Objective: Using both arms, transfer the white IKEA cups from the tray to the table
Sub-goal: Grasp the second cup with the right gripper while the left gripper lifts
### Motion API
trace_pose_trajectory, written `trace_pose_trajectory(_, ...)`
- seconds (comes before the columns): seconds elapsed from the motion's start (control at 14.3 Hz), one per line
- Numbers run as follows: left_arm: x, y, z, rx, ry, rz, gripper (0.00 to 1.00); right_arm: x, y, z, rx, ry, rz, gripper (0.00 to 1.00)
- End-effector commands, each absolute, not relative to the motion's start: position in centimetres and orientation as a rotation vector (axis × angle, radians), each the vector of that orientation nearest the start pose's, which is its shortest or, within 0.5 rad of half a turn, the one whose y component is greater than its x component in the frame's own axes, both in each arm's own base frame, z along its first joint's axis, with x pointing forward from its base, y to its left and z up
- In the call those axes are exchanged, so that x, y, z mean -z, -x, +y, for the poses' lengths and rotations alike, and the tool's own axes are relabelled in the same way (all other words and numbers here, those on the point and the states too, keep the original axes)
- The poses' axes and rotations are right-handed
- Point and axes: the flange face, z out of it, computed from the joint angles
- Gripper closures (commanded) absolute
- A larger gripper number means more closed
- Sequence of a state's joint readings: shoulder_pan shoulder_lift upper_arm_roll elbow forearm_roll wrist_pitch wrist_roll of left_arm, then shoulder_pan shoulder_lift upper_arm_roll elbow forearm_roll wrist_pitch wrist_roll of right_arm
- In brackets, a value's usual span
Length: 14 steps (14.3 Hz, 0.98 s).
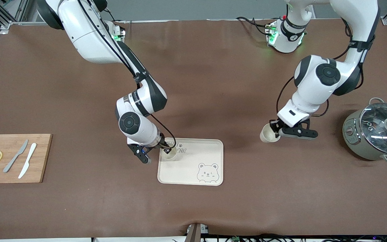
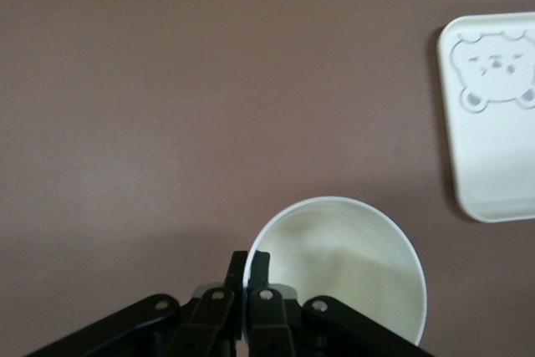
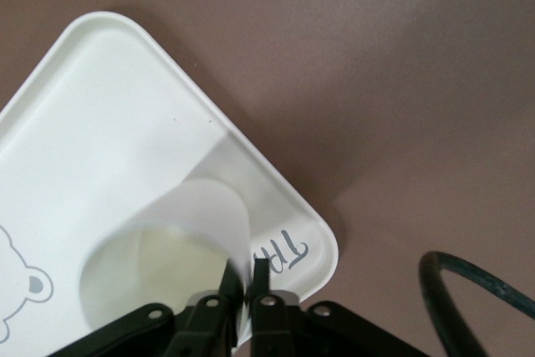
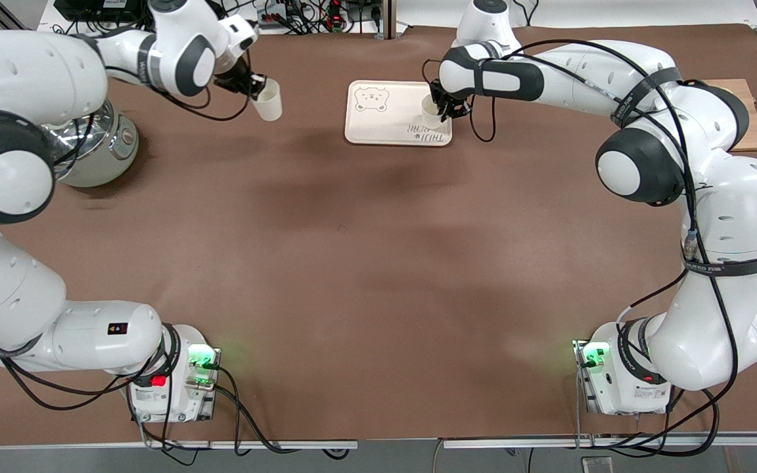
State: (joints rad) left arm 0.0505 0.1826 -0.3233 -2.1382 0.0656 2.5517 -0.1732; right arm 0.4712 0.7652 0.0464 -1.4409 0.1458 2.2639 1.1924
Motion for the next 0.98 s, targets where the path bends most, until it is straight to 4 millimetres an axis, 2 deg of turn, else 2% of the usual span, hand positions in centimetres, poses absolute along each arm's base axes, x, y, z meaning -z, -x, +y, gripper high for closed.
trace_pose_trajectory(0.0, -35.8, -53.3, -12.7, 0.391, 3.144, 0.246, 1.0, -24.3, -64.0, 36.3, -0.065, 2.805, 1.136, 1.0)
trace_pose_trajectory(0.14, -35.4, -51.9, -11.6, 0.393, 3.155, 0.241, 1.0, -25.7, -64.5, 36.1, -0.082, 2.809, 1.139, 1.0)
trace_pose_trajectory(0.28, -34.7, -50.3, -10.4, 0.407, 3.167, 0.227, 1.0, -28.0, -65.1, 35.7, -0.138, 2.84, 1.143, 1.0)
trace_pose_trajectory(0.42, -34.2, -49.0, -9.8, 0.406, 3.176, 0.222, 1.0, -29.7, -66.0, 33.8, -0.166, 2.855, 1.114, 1.0)
trace_pose_trajectory(0.56, -33.9, -48.3, -8.6, 0.401, 3.174, 0.209, 1.0, -30.3, -66.5, 31.0, -0.184, 2.93, 0.921, 1.0)
trace_pose_trajectory(0.7, -33.0, -47.2, -7.6, 0.409, 3.173, 0.21, 1.0, -30.5, -67.1, 27.2, -0.228, 2.971, 0.832, 1.0)
trace_pose_trajectory(0.91, -31.3, -45.6, -6.2, 0.443, 3.169, 0.218, 1.0, -31.1, -66.2, 21.1, -0.245, 3.022, 0.625, 1.0)
